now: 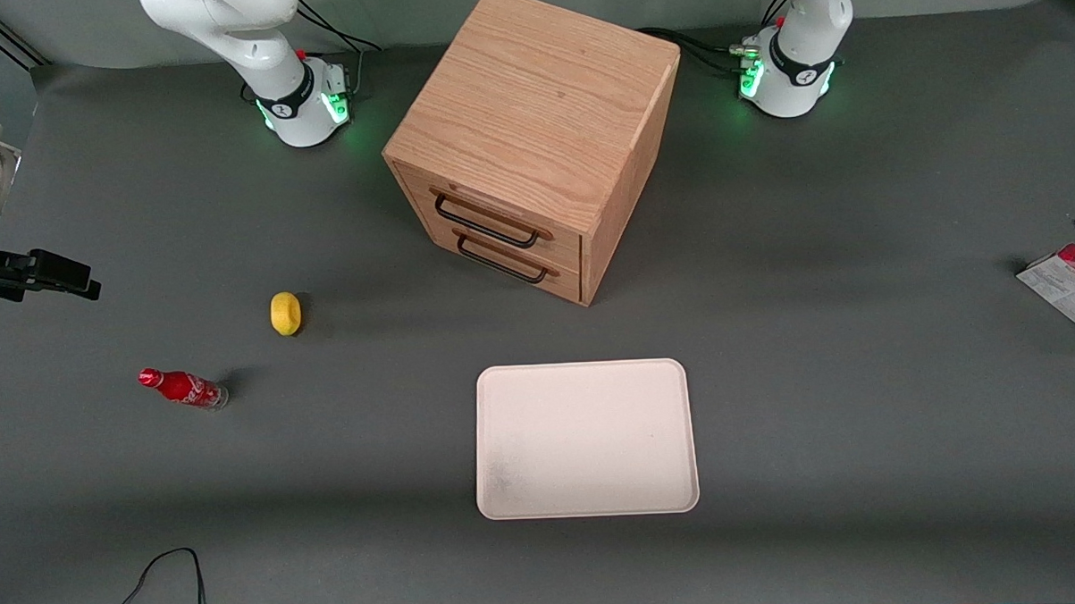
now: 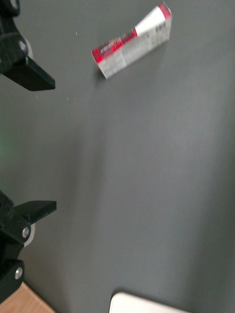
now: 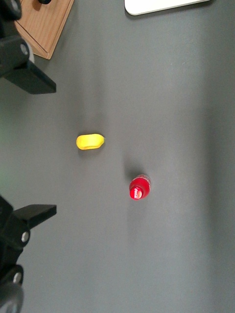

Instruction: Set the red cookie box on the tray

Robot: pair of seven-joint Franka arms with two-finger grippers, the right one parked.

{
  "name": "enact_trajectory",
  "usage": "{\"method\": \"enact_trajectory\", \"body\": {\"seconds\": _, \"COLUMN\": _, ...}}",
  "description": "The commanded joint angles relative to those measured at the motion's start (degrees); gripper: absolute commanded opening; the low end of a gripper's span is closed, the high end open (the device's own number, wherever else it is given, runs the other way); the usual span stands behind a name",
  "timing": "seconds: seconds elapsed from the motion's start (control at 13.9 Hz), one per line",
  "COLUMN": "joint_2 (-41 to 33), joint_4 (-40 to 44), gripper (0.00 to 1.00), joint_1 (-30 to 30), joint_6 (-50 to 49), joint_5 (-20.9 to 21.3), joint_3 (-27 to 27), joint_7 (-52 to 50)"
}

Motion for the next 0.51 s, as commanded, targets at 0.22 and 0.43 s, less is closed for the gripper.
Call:
{"method": "enact_trajectory", "body": {"seconds": 0.22, "joint_2": 5.4, "joint_4": 2.6, "gripper": 1.0, "joint_1": 15.9, "joint_6": 3.7, "joint_5": 2.6, "joint_3": -0.7, "joint_7": 12.8}}
{"method": "enact_trajectory", "body": {"seconds": 0.43, "joint_2": 11.6, "joint_4": 9.8, "gripper": 1.0, "joint_1": 22.3, "joint_6": 3.8, "joint_5": 2.8, "joint_3": -0.6, "joint_7": 25.8}}
